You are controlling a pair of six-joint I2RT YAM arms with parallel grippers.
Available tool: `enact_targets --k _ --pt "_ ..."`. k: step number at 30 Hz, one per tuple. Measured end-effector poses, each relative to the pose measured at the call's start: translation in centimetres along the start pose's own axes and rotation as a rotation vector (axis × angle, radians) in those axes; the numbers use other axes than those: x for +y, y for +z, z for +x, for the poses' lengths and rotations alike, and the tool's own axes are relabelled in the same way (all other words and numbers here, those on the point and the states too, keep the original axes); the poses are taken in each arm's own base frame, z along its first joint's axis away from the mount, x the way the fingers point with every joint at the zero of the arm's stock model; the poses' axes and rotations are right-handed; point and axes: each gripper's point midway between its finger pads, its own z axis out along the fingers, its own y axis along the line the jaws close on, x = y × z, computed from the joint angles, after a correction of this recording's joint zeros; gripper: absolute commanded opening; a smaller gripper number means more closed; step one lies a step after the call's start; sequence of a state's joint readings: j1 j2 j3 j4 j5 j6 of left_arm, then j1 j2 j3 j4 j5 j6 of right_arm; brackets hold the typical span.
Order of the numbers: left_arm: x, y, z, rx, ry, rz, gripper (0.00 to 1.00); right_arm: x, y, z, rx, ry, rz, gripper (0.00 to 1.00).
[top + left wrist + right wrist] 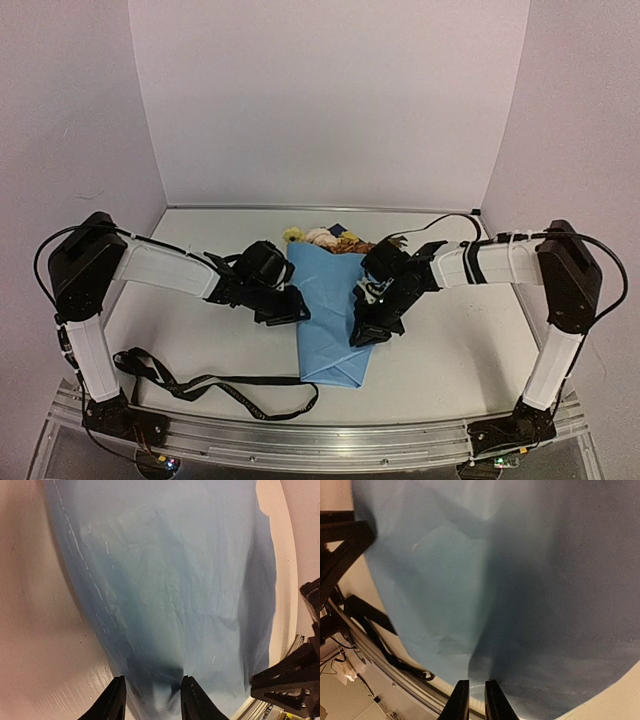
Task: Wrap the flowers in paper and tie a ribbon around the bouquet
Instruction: Press the fold line on the folded bouquet.
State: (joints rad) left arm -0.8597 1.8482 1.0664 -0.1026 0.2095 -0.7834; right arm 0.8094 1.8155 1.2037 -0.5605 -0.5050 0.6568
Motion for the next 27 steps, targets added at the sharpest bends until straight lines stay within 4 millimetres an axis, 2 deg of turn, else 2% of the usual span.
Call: enact_targets --k 6,9,12,15,18,21,27 --pt "0.1 -1.0 0.3 -0.003 0.012 -0.007 0.48 -1.4 2.4 0.2 -0.007 0.057 0.034 0.10" --pt "-0.9 -2.5 0.1 -0.021 0.050 0.011 0.41 -1.3 2.8 0.0 -0.025 0.062 0.031 0.10" --pt "-3.3 -4.1 0.5 -0.030 0.123 0.067 0.32 -1.4 3.1 0.0 -0.039 0.068 0.034 0.10" --pt "-5.8 -4.5 2.6 0.015 0.209 0.139 0.22 -1.6 3.2 0.0 -0.048 0.072 0.040 0.10" --pt "-7.1 -4.0 5.5 0.099 0.266 0.189 0.17 -1.5 3.2 -0.2 -0.056 0.069 0.040 0.10" --pt "-7.1 -3.3 7.6 0.164 0.288 0.206 0.14 -1.6 3.2 -0.3 -0.062 0.068 0.045 0.10" --pt "-5.3 -1.0 10.4 0.265 0.274 0.173 0.10 -1.7 3.2 -0.4 -0.067 0.067 0.049 0.10"
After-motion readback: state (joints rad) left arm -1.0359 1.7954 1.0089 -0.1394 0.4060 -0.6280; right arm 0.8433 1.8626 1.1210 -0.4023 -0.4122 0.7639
